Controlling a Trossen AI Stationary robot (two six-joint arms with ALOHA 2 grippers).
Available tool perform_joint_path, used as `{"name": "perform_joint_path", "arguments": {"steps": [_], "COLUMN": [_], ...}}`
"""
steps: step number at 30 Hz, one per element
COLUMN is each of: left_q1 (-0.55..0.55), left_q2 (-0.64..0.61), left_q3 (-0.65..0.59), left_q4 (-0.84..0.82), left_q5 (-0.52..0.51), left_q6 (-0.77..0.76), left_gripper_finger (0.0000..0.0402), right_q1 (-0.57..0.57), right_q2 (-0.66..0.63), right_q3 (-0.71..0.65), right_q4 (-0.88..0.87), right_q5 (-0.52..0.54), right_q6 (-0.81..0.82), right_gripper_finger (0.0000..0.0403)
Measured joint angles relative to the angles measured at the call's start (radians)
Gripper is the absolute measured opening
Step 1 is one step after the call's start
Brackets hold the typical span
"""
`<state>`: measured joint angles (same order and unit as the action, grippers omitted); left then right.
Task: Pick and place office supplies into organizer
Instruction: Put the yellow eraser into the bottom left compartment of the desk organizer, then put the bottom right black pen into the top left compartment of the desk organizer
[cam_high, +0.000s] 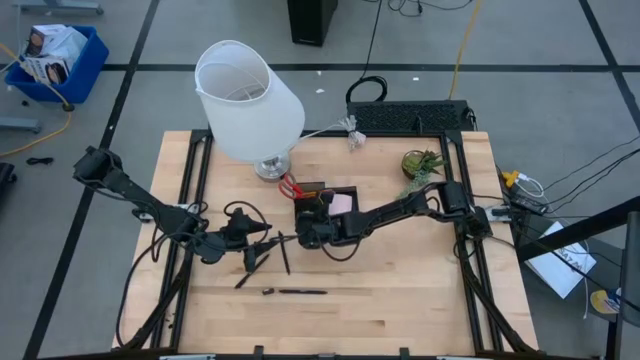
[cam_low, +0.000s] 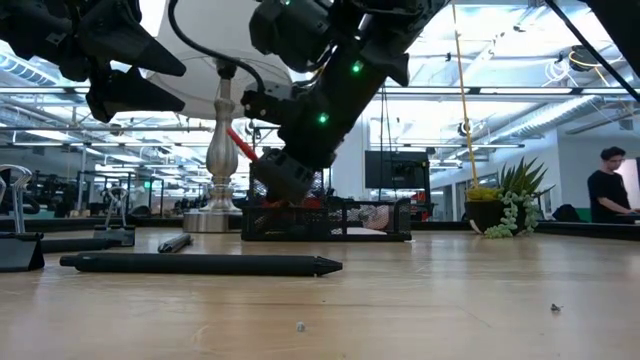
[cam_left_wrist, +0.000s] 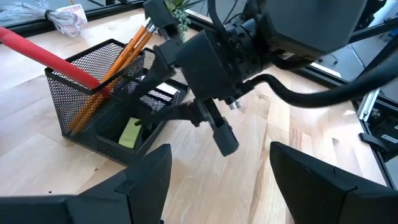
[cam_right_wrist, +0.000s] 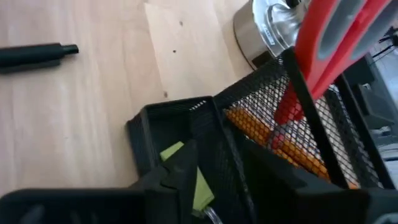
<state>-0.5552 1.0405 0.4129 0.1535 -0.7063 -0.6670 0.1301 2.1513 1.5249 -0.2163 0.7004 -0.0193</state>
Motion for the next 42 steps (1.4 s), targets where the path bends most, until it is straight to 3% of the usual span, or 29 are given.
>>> {"name": "perform_joint_path", "arguments": {"steps": [6, 12, 16, 20, 29, 37, 42], "left_q1": [0.000, 0.000, 0.000, 0.000, 0.000, 0.000, 0.000], "left_q2": [0.000, 0.000, 0.000, 0.000, 0.000, 0.000, 0.000], "left_q3": [0.000, 0.000, 0.000, 0.000, 0.000, 0.000, 0.000], "left_q4": [0.000, 0.000, 0.000, 0.001, 0.033, 0.035, 0.038], "left_q5": [0.000, 0.000, 0.000, 0.000, 0.000, -0.007, -0.002], "left_q6": [0.000, 0.000, 0.000, 0.000, 0.007, 0.009, 0.031], "left_gripper_finger": [0.0274, 0.0274, 0.0274, 0.0274, 0.0274, 0.0274, 0.0274], "right_q1": [0.041, 0.068, 0.093, 0.084, 0.023, 0.007, 0.007], "right_q2": [0.000, 0.000, 0.006, 0.009, 0.060, 0.125, 0.135], "right_q3": [0.000, 0.000, 0.000, -0.001, -0.001, -0.001, -0.001], "right_q4": [0.059, 0.246, 0.318, 0.376, 0.527, 0.619, 0.602], "right_q5": [-0.032, -0.300, -0.346, -0.458, -0.545, -0.597, -0.567], "right_q6": [-0.058, -0.114, -0.166, -0.145, -0.158, -0.177, -0.195], "right_gripper_finger": [0.0136, 0.0138, 0.0155, 0.0187, 0.0249, 0.0243, 0.0238]}}
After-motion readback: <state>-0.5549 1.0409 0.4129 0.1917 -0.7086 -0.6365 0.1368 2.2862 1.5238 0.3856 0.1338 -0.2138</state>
